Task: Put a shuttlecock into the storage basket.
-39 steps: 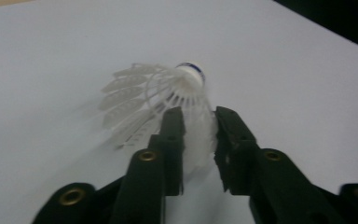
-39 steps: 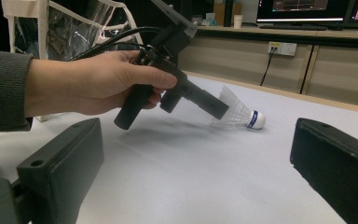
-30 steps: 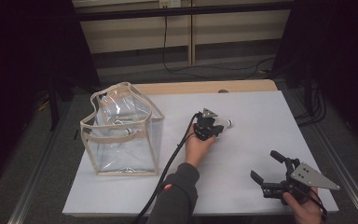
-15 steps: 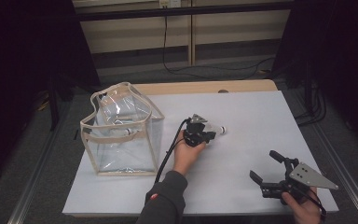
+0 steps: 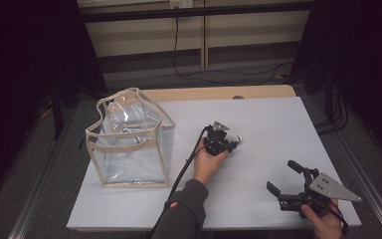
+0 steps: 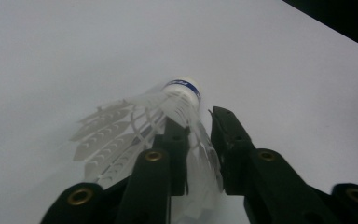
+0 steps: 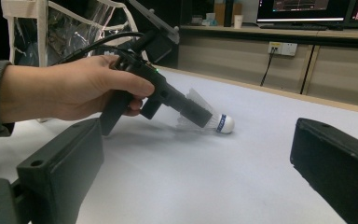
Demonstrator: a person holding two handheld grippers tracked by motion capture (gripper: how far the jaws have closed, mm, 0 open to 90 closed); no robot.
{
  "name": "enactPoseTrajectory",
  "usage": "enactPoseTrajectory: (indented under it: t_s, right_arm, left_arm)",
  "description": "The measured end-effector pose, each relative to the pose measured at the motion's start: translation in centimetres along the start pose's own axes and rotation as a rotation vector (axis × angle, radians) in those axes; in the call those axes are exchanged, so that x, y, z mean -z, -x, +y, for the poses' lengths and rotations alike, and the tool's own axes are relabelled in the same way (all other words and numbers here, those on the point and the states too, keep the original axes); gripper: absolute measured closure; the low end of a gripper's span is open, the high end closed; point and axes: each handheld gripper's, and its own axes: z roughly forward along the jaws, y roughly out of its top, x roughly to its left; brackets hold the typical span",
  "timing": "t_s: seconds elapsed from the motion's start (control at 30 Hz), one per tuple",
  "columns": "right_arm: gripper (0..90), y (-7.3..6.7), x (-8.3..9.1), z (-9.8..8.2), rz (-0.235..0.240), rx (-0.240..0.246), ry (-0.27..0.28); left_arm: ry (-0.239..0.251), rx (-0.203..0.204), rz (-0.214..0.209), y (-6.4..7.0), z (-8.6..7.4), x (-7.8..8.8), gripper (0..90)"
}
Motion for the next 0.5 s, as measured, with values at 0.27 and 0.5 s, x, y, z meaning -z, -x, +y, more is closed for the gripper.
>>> enactPoseTrajectory:
  t_s: [0.27, 0.5]
  right_arm:
    - [2.4, 0.0, 0.1, 0.0, 0.000, 0.001, 0.001]
    - [2.4, -0.1, 0.0, 0.1, 0.002, 0.006, 0.002]
  left_arm:
    - [-0.035, 0.018, -0.011, -0.3, 0.5, 1.5, 88.6]
    - [-0.035, 0.020, -0.046, 0.0, 1.4, 3.6, 88.7]
